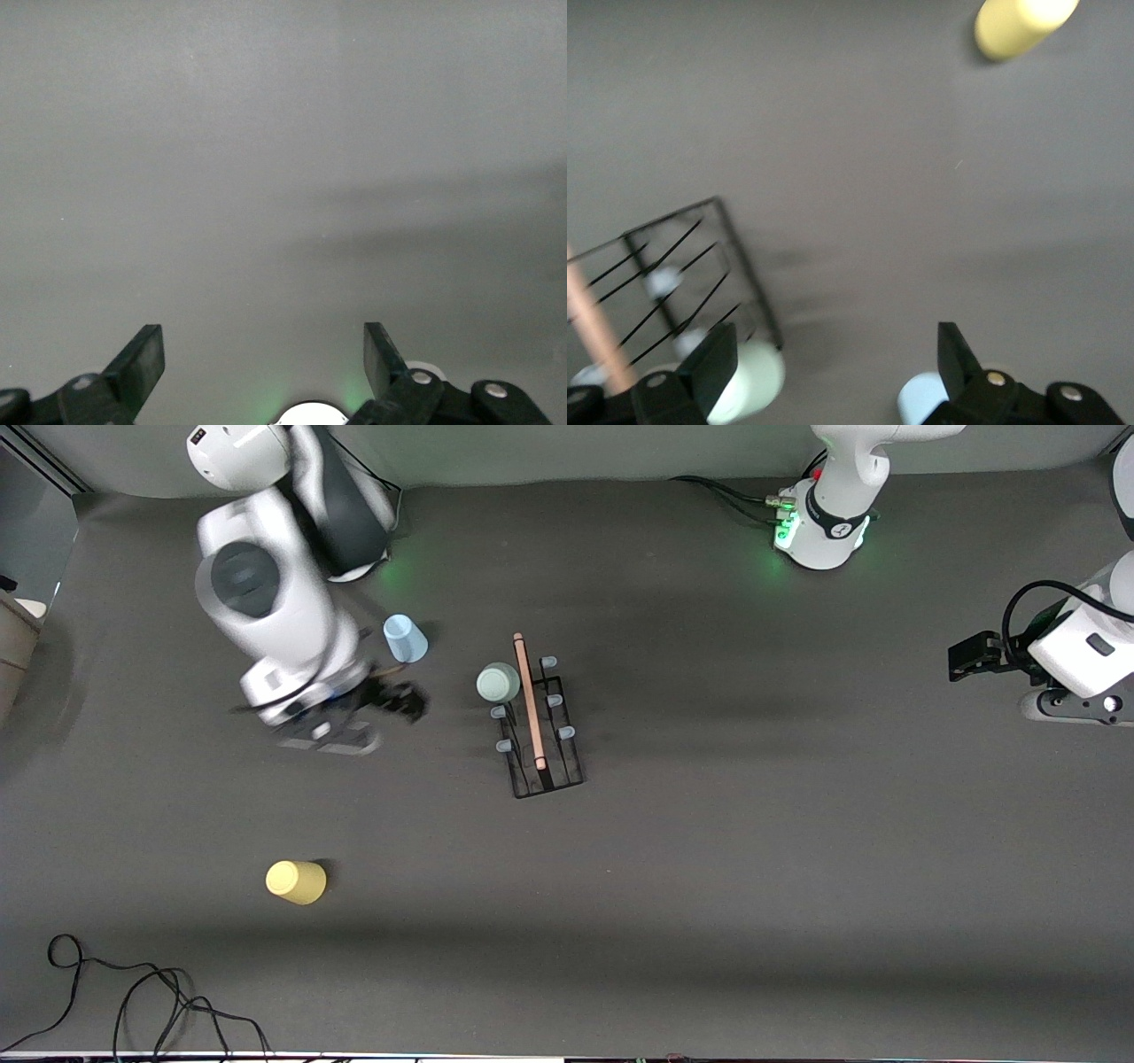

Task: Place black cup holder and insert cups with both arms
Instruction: 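Release the green cup and move the right gripper to the yellow cup, then grasp the yellow cup with the right gripper and lift it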

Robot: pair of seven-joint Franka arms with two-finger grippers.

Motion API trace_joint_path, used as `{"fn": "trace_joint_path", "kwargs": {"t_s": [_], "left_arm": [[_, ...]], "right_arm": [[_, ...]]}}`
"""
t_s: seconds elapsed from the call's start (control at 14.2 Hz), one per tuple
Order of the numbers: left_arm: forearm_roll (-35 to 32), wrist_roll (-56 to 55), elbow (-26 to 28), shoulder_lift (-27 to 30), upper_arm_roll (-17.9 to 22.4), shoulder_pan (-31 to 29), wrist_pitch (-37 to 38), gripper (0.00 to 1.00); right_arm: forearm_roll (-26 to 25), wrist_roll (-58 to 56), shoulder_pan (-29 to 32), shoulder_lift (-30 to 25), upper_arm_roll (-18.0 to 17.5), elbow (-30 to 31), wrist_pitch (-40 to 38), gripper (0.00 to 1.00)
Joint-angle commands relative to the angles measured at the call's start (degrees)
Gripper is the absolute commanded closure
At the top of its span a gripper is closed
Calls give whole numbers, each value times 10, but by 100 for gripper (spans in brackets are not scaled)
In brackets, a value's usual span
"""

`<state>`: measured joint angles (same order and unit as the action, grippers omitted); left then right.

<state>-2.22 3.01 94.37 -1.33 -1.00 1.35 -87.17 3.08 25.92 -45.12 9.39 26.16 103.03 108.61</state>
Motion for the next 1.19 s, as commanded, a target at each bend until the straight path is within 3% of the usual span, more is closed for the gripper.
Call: {"fn": "trace_joint_path", "kwargs": {"t_s": [0.0, 0.21, 0.42, 0.63, 0.98, 1.12], "left_arm": [[6, 5, 14, 18, 1, -1, -1, 0], [6, 5, 14, 18, 1, -1, -1, 0], [6, 5, 14, 18, 1, -1, 0, 0], [6, 5, 14, 18, 0, -1, 0, 0], [6, 5, 14, 18, 1, -1, 0, 0], [6, 5, 14, 18, 1, -1, 0, 0]], "right_arm": [[13, -135, 48, 68, 41, -51, 24, 0], [89, -264, 138, 158, 41, -134, 27, 0], [139, -320, 185, 245, 40, -195, 30, 0], [187, -395, 205, 297, 35, -197, 116, 0], [210, -422, 209, 356, 31, -196, 183, 0], [243, -445, 209, 369, 31, -194, 197, 0]]}}
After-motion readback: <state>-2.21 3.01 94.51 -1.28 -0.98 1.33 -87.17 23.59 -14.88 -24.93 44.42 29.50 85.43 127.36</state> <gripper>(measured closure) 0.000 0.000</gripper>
